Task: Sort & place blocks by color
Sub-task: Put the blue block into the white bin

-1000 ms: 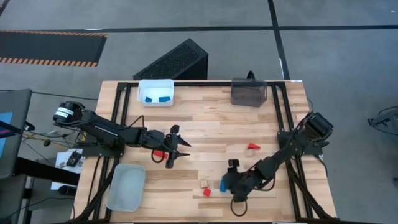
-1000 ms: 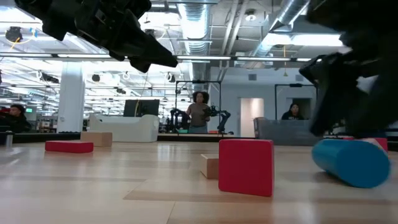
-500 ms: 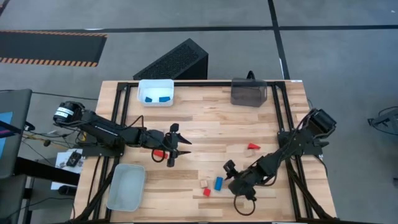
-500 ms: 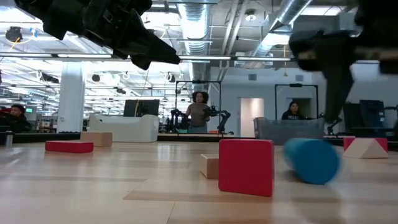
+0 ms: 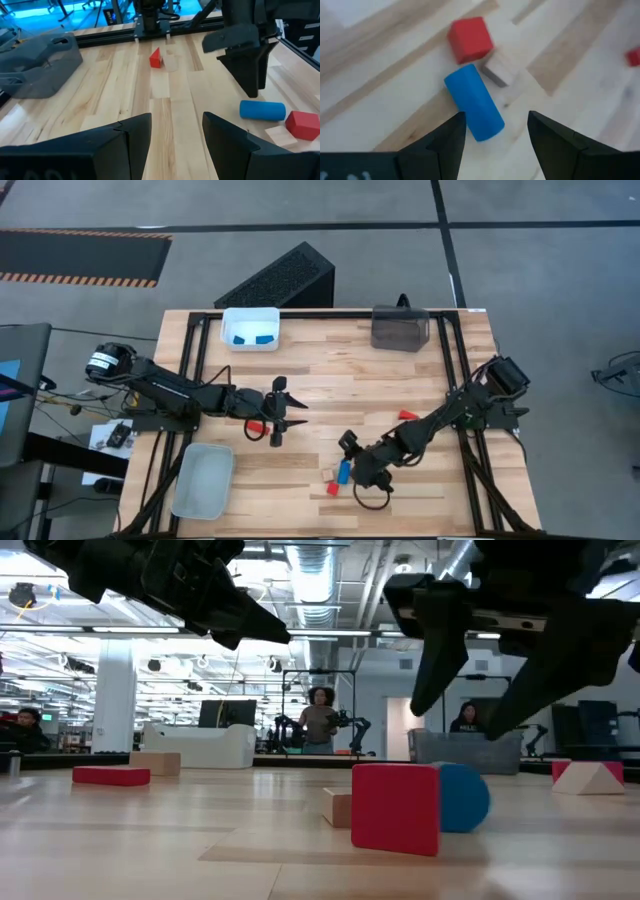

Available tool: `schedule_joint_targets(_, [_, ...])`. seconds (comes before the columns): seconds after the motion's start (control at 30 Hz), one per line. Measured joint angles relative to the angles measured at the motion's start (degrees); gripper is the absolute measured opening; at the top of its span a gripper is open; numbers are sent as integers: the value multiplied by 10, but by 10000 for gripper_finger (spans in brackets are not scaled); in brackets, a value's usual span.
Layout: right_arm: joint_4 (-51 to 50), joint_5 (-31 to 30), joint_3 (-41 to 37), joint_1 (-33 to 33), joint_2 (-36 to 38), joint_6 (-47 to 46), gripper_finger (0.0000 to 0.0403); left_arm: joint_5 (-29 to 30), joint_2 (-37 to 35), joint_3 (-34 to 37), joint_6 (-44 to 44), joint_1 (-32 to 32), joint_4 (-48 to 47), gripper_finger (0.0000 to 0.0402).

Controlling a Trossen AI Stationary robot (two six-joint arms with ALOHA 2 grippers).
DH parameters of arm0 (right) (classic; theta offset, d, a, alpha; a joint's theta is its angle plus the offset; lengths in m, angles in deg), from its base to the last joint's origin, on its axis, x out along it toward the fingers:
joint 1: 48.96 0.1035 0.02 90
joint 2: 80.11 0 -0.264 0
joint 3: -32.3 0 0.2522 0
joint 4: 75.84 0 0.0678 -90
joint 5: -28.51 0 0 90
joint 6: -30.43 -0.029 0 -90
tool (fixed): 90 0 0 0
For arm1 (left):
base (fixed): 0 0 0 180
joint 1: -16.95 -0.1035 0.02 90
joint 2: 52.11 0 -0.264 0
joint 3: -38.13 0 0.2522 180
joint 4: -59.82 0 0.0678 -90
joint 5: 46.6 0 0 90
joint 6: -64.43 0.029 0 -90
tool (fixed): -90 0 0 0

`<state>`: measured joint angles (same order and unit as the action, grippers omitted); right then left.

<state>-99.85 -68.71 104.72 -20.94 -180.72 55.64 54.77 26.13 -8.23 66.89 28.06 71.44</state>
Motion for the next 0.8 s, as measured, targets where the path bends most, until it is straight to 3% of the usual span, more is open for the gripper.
schedule_joint_targets(0.13, [0, 72, 0, -12, 0, 4, 240, 4, 0, 0, -1, 0, 0, 168])
schedule_joint_targets(0.3, [0, 89, 0, -15, 0, 22, 240, 29, 0, 0, 0, 0, 0, 168])
schedule_joint_targets(0.47, [-37, 130, 1, -14, 0, -46, 240, 29, 0, 0, -5, 2, 0, 168])
schedule_joint_targets(0.6, [-65, 133, -2, -1, 0, -39, 240, 29, 0, 0, 1, 4, 0, 168])
schedule_joint_targets(0.8, [-30, 128, -9, -5, -1, -52, 240, 34, 0, 0, -17, 4, 2, 168])
